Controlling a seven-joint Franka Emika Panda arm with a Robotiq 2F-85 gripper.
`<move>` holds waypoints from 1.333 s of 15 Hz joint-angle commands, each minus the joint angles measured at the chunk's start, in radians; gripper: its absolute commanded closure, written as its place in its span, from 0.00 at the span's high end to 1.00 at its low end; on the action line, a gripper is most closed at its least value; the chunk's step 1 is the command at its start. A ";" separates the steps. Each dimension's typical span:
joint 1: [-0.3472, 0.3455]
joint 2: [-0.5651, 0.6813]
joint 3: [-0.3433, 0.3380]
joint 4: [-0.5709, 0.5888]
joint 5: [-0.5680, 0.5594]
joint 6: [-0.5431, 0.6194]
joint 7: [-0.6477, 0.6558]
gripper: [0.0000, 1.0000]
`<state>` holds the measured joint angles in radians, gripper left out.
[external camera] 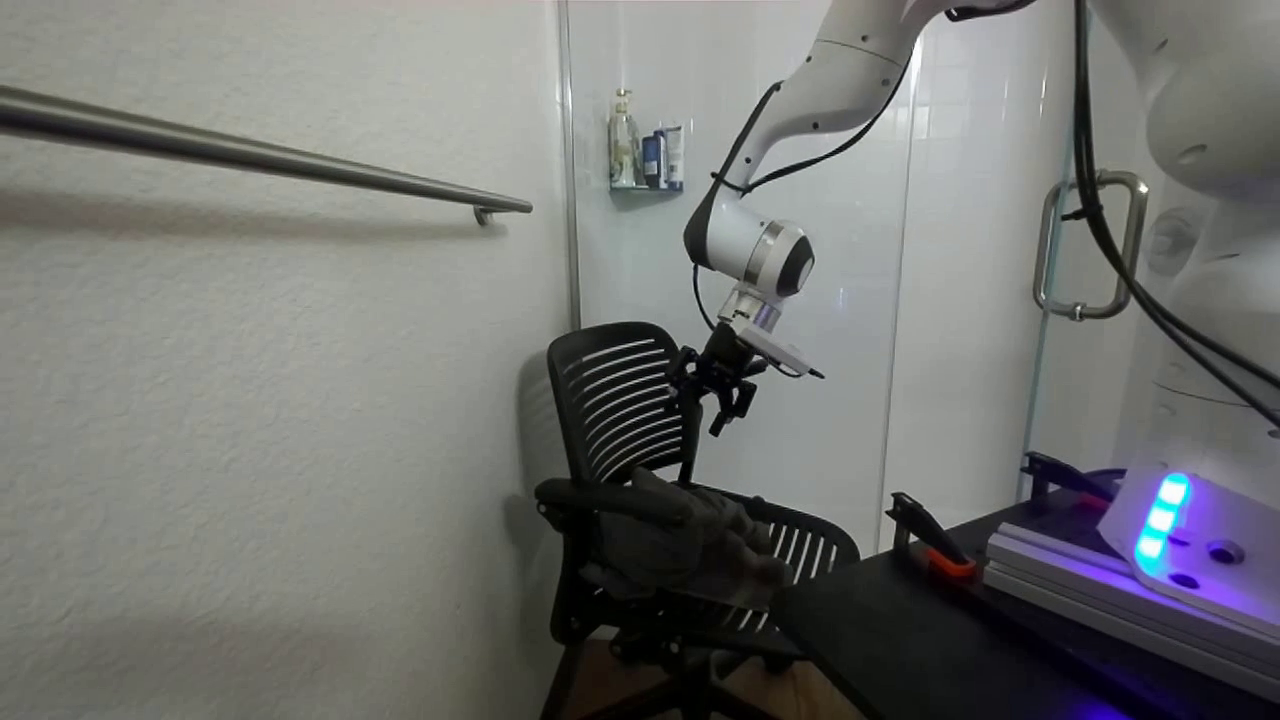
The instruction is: Remove the towels from the black chair and put them on the floor
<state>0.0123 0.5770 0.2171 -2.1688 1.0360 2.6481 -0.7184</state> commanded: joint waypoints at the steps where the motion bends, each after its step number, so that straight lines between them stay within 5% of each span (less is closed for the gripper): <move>1: -0.018 0.003 0.034 -0.014 -0.036 -0.169 -0.027 1.00; 7: 0.013 0.069 -0.004 0.018 -0.007 -0.049 -0.008 1.00; 13: -0.011 0.257 0.041 0.096 0.050 0.101 -0.183 1.00; 20: 0.113 0.391 0.008 0.187 -0.029 0.405 -0.315 1.00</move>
<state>0.0816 0.9195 0.2356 -2.0244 1.0285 2.9388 -0.9794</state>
